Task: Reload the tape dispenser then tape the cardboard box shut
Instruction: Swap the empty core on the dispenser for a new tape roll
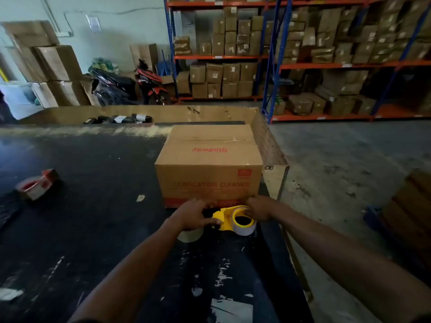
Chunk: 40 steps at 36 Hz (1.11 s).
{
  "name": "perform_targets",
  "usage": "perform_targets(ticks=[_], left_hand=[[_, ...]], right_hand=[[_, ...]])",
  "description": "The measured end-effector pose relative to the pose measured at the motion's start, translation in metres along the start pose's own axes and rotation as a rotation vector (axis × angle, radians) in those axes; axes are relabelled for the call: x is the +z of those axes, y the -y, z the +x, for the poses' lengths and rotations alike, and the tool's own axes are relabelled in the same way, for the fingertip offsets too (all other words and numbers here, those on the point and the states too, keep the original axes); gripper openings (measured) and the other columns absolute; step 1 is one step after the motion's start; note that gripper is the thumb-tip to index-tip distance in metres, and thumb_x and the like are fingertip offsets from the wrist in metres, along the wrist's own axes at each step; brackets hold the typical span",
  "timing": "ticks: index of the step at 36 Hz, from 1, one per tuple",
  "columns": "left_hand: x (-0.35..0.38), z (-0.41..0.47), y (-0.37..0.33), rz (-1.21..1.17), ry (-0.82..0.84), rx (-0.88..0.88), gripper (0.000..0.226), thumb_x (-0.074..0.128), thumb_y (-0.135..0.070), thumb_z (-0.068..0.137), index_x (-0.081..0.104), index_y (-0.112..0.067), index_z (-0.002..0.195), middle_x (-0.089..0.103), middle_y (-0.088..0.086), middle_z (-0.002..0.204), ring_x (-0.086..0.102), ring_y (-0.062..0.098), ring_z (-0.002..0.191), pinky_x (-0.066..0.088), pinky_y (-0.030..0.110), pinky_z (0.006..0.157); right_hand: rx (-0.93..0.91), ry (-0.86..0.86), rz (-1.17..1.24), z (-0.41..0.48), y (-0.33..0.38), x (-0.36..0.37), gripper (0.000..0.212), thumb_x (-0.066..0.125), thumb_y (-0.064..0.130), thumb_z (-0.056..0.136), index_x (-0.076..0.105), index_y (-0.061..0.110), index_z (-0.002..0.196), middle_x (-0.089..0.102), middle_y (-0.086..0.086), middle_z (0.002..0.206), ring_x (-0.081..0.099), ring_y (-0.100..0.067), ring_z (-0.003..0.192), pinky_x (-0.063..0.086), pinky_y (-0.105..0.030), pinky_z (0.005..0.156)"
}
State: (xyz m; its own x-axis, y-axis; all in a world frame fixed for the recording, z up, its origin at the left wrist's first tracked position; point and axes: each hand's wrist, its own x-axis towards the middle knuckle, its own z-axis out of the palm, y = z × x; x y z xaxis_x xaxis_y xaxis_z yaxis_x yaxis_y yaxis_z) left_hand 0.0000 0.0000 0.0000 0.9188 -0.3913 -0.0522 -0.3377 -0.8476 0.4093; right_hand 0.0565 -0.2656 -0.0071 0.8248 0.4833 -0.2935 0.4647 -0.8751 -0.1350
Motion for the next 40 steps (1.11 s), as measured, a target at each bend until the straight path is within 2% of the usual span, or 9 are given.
perform_targets(ticks=[3, 7, 12, 21, 27, 29, 32, 37, 40], left_hand=[[0.005, 0.005, -0.003, -0.014, 0.056, 0.031, 0.076, 0.072, -0.069, 0.076, 0.053, -0.034, 0.141, 0.062, -0.007, 0.14, 0.059, 0.016, 0.124, 0.05, 0.037, 0.102], [0.017, 0.016, 0.007, 0.143, 0.13, 0.0, 0.077, 0.06, -0.087, 0.07, 0.05, -0.046, 0.135, 0.061, -0.009, 0.139, 0.054, 0.021, 0.129, 0.047, 0.044, 0.104], [0.019, 0.018, -0.006, 0.274, 0.137, -0.011, 0.052, 0.064, -0.061, 0.089, 0.063, -0.026, 0.128, 0.065, 0.001, 0.133, 0.051, 0.029, 0.126, 0.035, 0.036, 0.094], [0.019, 0.015, -0.007, 0.279, 0.073, 0.04, 0.044, 0.06, -0.055, 0.094, 0.063, -0.022, 0.123, 0.065, 0.004, 0.126, 0.051, 0.029, 0.121, 0.035, 0.035, 0.097], [0.009, 0.013, 0.003, 0.165, -0.061, 0.133, 0.026, 0.063, -0.051, 0.091, 0.061, -0.032, 0.109, 0.07, -0.012, 0.108, 0.061, 0.017, 0.105, 0.04, 0.034, 0.102], [0.001, 0.01, 0.0, 0.07, -0.141, 0.17, 0.021, 0.068, -0.04, 0.089, 0.064, -0.031, 0.108, 0.071, -0.012, 0.108, 0.062, 0.012, 0.104, 0.042, 0.032, 0.098], [-0.007, 0.008, -0.001, -0.122, -0.289, 0.185, 0.029, 0.074, -0.038, 0.087, 0.066, -0.032, 0.114, 0.072, -0.015, 0.111, 0.066, 0.004, 0.103, 0.053, 0.03, 0.09], [-0.021, 0.003, -0.014, -0.454, -0.559, 0.154, 0.039, 0.084, -0.024, 0.082, 0.068, -0.018, 0.117, 0.075, -0.011, 0.104, 0.071, 0.001, 0.095, 0.055, 0.02, 0.083], [-0.036, 0.007, -0.027, -0.699, -0.576, 0.034, 0.064, 0.085, -0.025, 0.081, 0.053, -0.018, 0.136, 0.068, -0.005, 0.117, 0.073, 0.011, 0.091, 0.06, 0.026, 0.082]], right_hand=[[-0.007, 0.014, 0.026, 0.003, -0.001, 0.001, 0.034, 0.054, 0.038, 0.099, 0.06, 0.012, 0.12, 0.066, -0.016, 0.117, 0.065, -0.033, 0.096, 0.055, -0.046, 0.08], [-0.023, 0.038, 0.041, 0.004, 0.002, 0.001, 0.031, 0.056, 0.033, 0.1, 0.06, 0.009, 0.121, 0.065, -0.016, 0.12, 0.063, -0.034, 0.099, 0.053, -0.047, 0.084], [-0.006, 0.03, 0.026, 0.01, 0.003, 0.004, 0.036, 0.059, 0.031, 0.099, 0.056, 0.008, 0.127, 0.062, -0.017, 0.125, 0.062, -0.034, 0.104, 0.053, -0.046, 0.085], [0.001, 0.09, 0.041, 0.011, 0.005, 0.005, 0.045, 0.058, 0.038, 0.096, 0.049, 0.01, 0.131, 0.06, -0.016, 0.125, 0.062, -0.034, 0.103, 0.054, -0.048, 0.087], [-0.02, 0.106, 0.126, 0.0, 0.013, -0.023, 0.044, 0.051, 0.04, 0.094, 0.05, 0.012, 0.128, 0.061, -0.009, 0.122, 0.062, -0.031, 0.101, 0.054, -0.046, 0.084], [-0.002, 0.121, 0.102, -0.004, 0.016, -0.038, 0.03, 0.051, 0.039, 0.093, 0.064, 0.013, 0.1, 0.068, -0.006, 0.093, 0.063, -0.024, 0.075, 0.052, -0.038, 0.066], [0.003, 0.091, 0.09, -0.011, 0.025, -0.067, 0.034, 0.052, 0.031, 0.098, 0.055, 0.018, 0.066, 0.055, -0.003, 0.065, 0.049, -0.019, 0.057, 0.038, -0.031, 0.054], [-0.03, 0.015, 0.056, -0.025, 0.035, -0.117, 0.031, 0.049, 0.031, 0.099, 0.065, 0.011, 0.083, 0.064, -0.008, 0.082, 0.058, -0.021, 0.071, 0.05, -0.038, 0.068], [-0.055, -0.049, 0.006, -0.032, 0.04, -0.153, 0.023, 0.047, 0.035, 0.101, 0.06, 0.016, 0.098, 0.064, -0.009, 0.098, 0.062, -0.022, 0.086, 0.052, -0.04, 0.077]])
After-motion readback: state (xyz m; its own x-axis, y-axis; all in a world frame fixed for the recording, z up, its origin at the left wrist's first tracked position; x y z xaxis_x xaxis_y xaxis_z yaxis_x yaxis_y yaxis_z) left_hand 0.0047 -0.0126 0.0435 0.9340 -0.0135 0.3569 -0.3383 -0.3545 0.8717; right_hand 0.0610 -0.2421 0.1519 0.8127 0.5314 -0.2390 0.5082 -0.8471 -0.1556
